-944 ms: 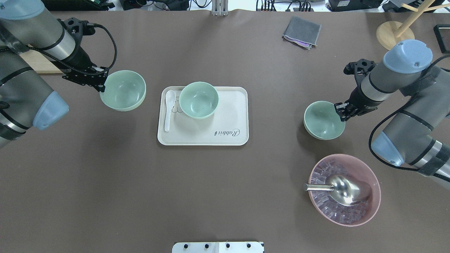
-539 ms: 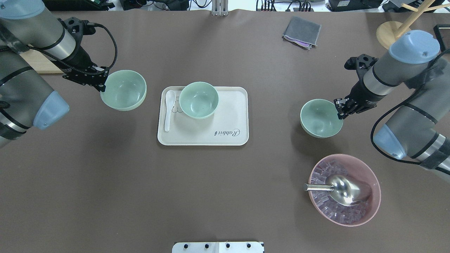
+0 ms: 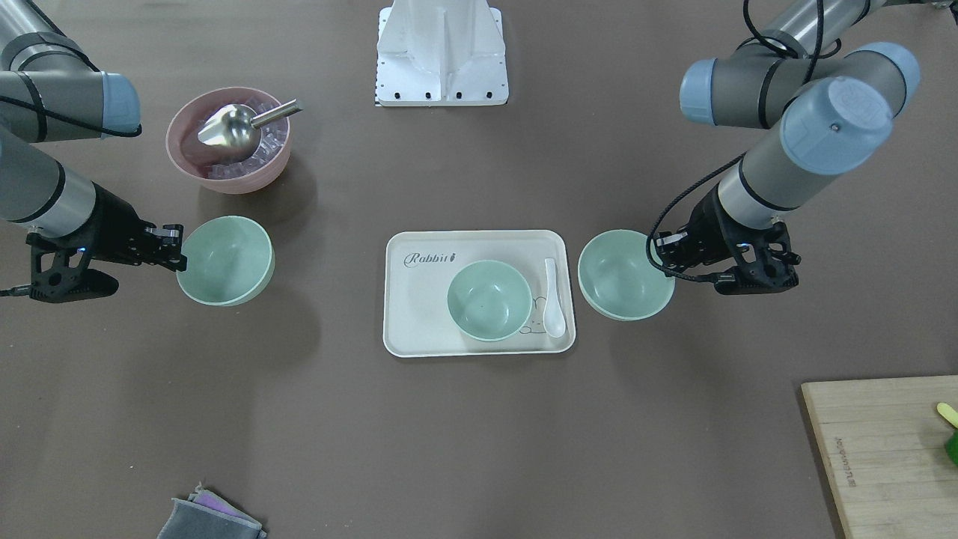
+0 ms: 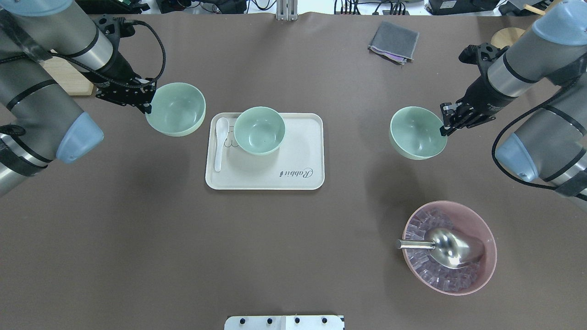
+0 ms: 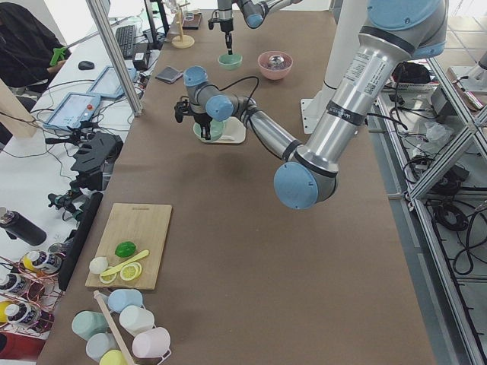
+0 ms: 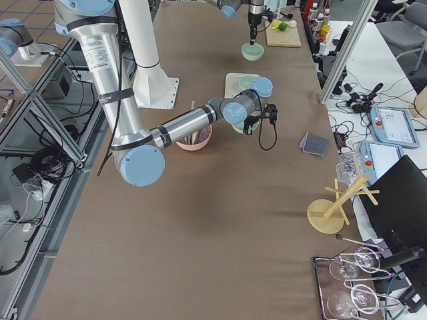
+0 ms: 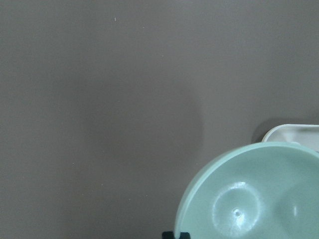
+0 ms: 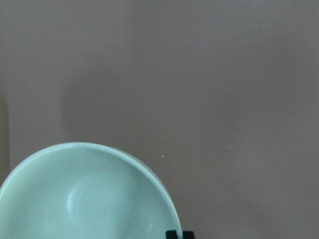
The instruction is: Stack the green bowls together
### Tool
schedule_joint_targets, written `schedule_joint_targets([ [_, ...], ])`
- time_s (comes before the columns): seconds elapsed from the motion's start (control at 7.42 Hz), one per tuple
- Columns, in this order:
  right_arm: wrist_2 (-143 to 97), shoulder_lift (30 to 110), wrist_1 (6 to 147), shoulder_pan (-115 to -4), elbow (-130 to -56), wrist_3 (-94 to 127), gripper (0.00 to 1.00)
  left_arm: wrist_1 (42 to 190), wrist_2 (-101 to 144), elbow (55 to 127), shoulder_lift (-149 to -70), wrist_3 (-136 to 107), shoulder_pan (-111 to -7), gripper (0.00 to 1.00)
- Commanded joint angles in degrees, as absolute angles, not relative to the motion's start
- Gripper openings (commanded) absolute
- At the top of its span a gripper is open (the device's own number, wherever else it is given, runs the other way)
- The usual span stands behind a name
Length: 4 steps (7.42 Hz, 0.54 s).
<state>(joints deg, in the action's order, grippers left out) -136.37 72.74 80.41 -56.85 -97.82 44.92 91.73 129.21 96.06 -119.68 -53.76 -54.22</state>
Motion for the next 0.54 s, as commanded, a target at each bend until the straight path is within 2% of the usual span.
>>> schedule_joint_targets([
  [0.0, -135.5, 72.2, 80.5, -57.1, -97.5, 47.1, 0.0, 90.0, 129.1, 95.5, -123.0, -58.2, -51.4, 0.0],
  [0.4, -135.0, 70.9, 80.7, -57.0, -97.5, 51.0, 0.0, 90.5, 129.1, 89.3, -130.2, -63.3, -49.2, 0.0],
])
